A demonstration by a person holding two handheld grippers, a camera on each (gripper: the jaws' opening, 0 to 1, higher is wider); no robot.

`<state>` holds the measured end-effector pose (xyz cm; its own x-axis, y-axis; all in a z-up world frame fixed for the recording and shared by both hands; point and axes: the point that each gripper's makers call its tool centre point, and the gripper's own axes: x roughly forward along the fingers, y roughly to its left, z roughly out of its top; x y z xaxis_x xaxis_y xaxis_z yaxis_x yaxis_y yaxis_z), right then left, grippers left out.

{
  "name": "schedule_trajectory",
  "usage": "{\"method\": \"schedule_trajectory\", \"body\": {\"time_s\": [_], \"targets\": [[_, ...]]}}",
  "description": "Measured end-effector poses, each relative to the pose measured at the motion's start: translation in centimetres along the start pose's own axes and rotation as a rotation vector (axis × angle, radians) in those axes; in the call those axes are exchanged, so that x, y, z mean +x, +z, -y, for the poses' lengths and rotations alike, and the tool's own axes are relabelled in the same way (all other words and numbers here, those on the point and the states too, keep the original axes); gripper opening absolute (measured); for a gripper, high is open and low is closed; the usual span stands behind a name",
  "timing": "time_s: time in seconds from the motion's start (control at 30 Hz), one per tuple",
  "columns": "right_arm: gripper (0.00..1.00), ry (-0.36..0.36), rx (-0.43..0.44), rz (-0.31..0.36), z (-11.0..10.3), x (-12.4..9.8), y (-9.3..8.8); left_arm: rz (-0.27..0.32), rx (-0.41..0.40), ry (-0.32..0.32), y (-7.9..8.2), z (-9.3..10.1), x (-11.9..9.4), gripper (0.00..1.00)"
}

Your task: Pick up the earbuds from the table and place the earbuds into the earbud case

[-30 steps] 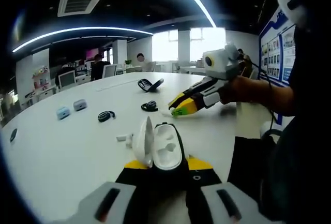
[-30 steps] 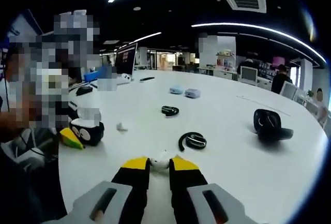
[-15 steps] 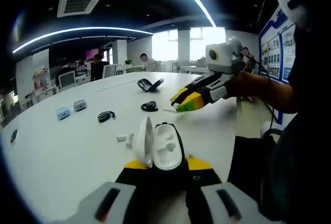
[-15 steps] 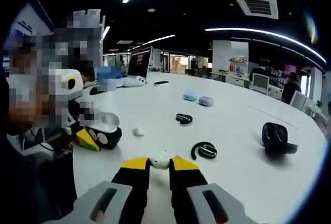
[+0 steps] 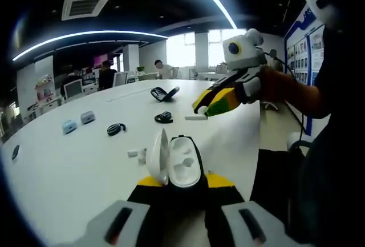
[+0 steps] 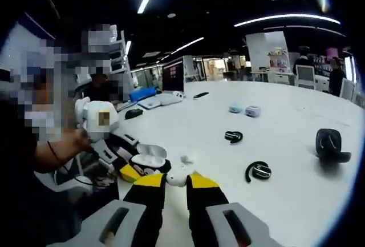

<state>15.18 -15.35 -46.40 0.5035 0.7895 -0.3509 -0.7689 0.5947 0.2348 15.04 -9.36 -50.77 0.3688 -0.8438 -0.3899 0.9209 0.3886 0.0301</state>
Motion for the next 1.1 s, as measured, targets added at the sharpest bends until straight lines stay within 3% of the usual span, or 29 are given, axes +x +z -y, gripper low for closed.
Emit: {"method": "schedule_trajectory", "body": {"time_s": [0.33, 0.7, 1.1], "targets": [[0.14, 0.125, 0.025, -0.088, -2.9, 1.5, 0.0, -0.020, 0.048, 0.005, 0.2, 0.1, 0.1, 0.25], [0.14, 0.201, 0.053, -0.172, -4.6, 2.2, -0.1, -0.050, 0.110, 0.007, 0.4, 0.2, 0.1, 0.25], [0.14, 0.306, 0.252, -0.236, -4.3, 2.3, -0.5, -0.096, 0.222, -0.003, 0.6, 0.4, 0.3, 0.25]]}}
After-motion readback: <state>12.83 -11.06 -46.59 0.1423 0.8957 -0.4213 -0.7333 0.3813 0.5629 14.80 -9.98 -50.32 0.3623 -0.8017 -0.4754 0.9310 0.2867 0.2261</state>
